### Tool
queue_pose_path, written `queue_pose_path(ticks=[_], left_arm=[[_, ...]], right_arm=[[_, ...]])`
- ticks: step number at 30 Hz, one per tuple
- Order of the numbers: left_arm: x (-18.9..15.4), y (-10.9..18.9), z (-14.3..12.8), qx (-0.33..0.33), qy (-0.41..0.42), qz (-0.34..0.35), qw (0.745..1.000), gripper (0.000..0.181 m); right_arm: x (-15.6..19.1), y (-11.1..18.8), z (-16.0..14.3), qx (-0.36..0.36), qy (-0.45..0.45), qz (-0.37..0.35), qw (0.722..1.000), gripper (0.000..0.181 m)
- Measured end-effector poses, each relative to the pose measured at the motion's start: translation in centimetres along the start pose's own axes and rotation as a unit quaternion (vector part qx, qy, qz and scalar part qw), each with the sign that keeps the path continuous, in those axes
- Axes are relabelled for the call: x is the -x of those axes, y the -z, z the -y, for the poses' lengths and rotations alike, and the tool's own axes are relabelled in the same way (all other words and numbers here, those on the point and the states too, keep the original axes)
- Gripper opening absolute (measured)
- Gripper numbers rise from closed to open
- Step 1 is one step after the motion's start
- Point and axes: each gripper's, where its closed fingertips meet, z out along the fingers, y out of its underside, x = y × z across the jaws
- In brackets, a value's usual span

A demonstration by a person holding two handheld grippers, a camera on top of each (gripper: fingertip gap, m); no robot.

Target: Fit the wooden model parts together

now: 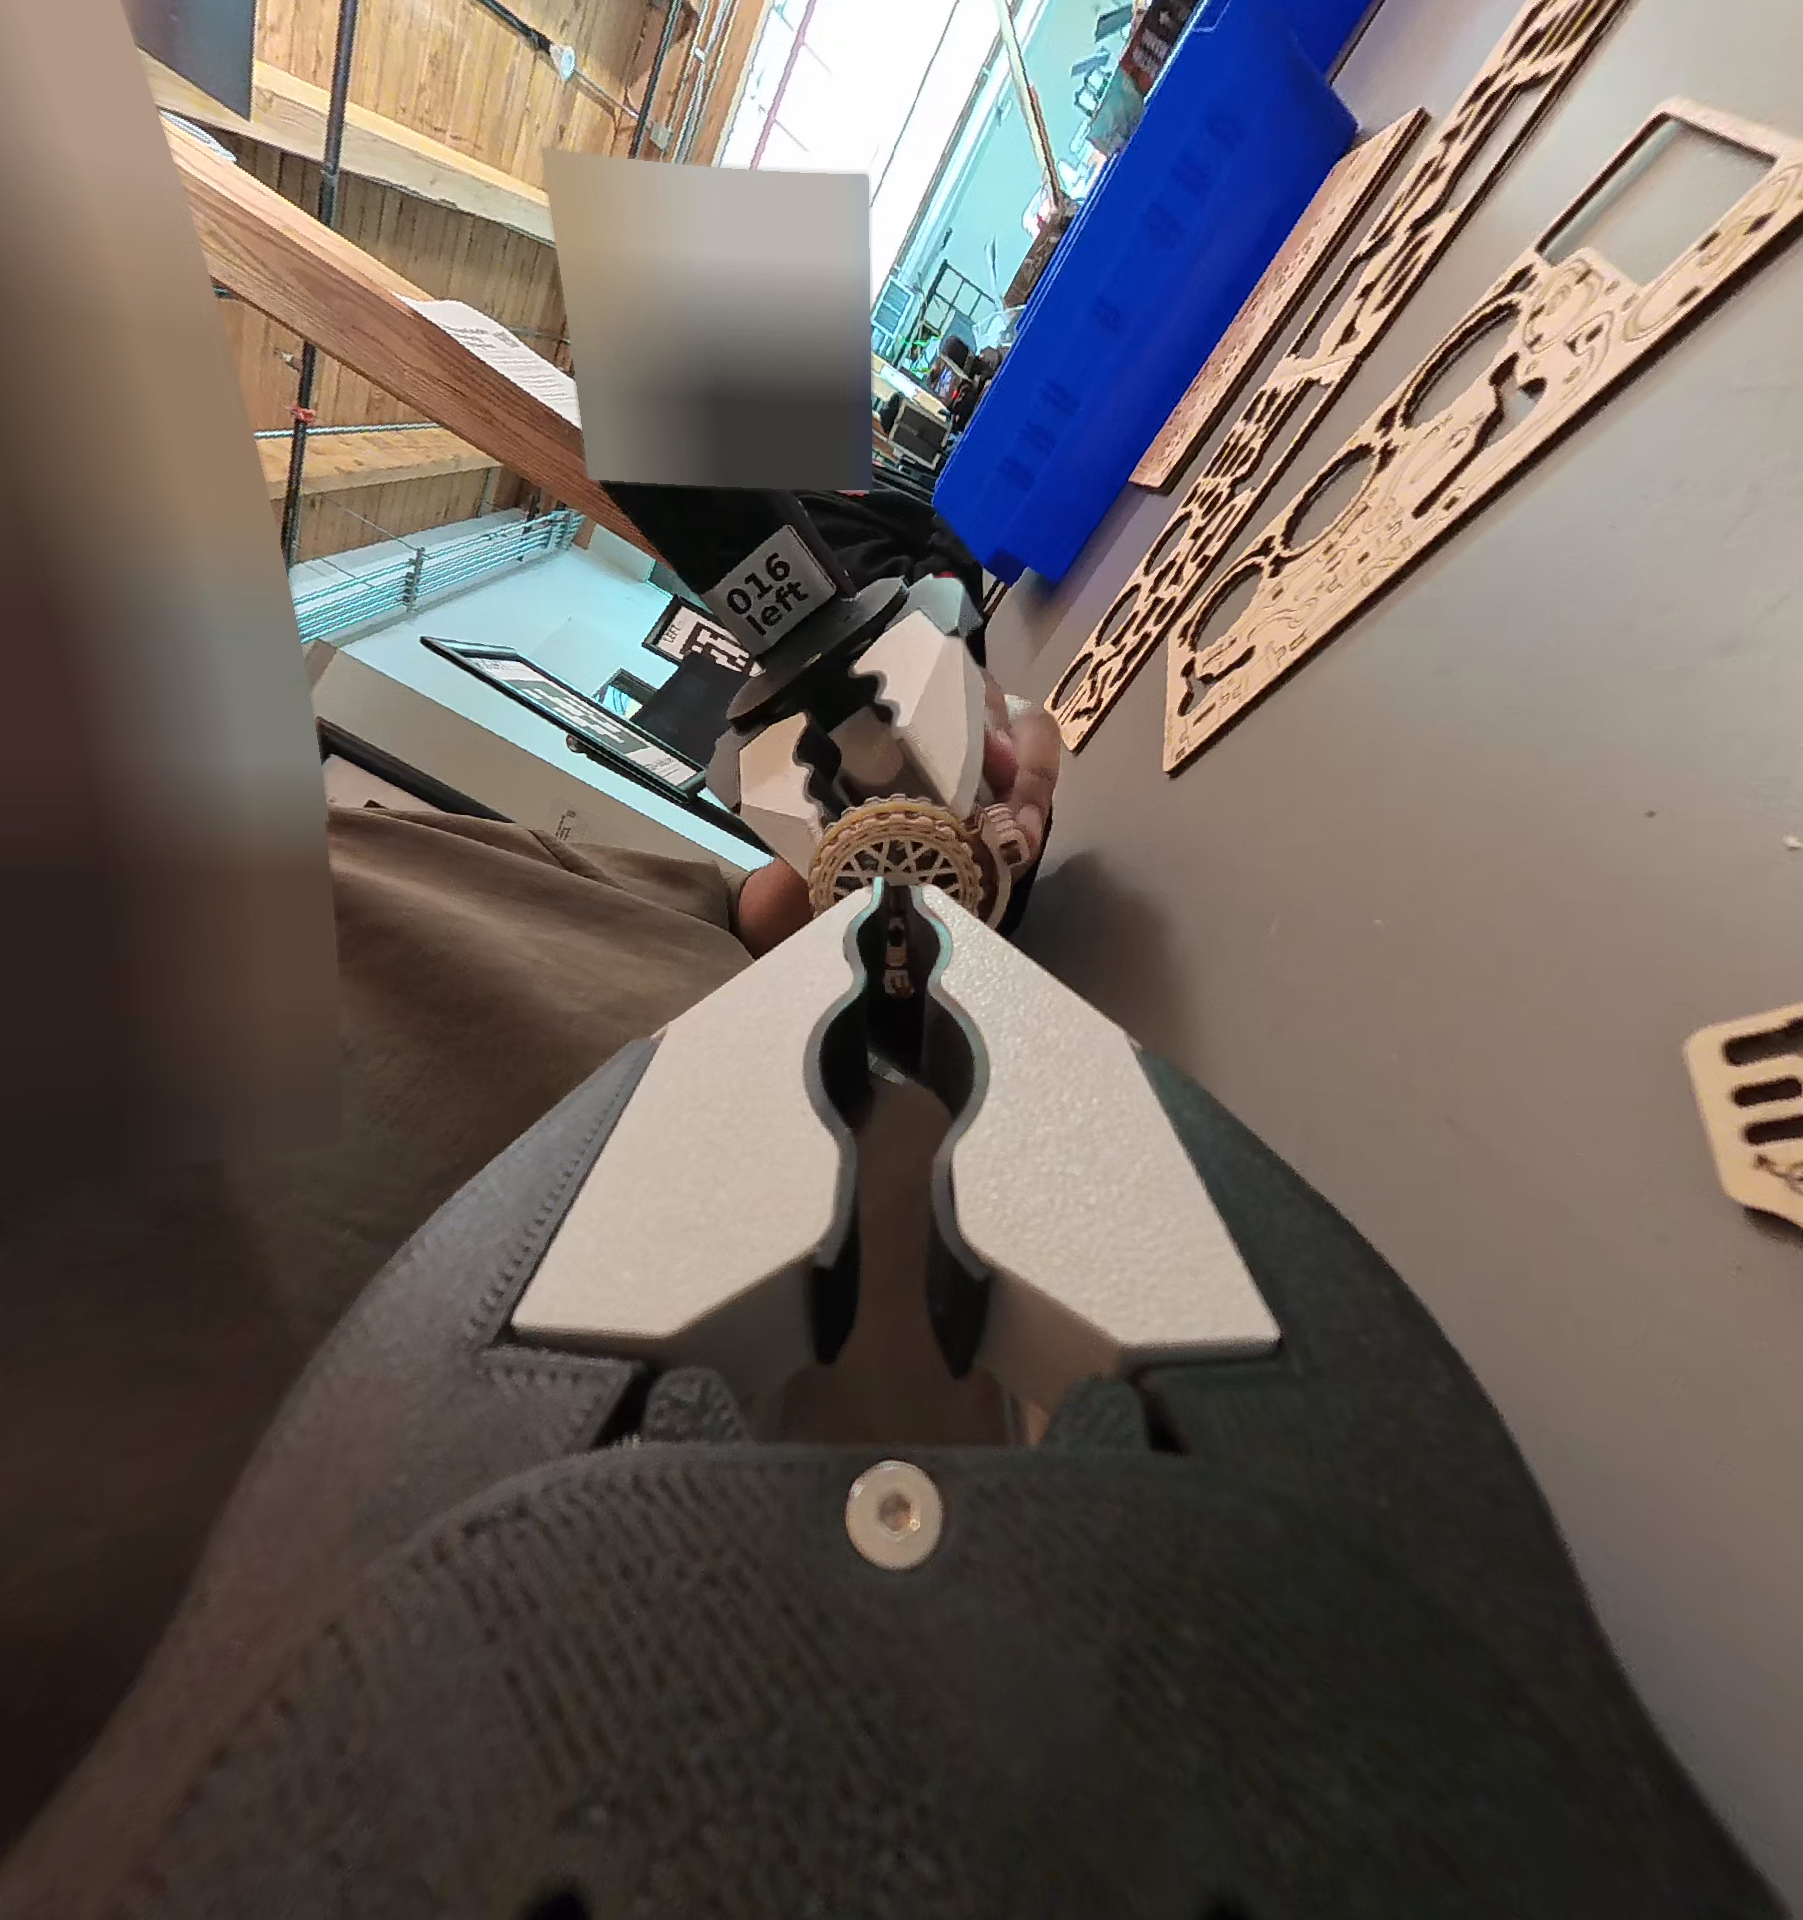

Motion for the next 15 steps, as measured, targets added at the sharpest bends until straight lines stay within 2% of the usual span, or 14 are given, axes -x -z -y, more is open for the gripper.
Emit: queue_pose_path(ticks=[15], left_arm=[[-0.35,0.20,0.28,-0.009,-0.006,-0.006,1.000,0.008]], right_arm=[[-0.05,0.04,0.14,-0.003,0.025,-0.013,1.000,0.000]])
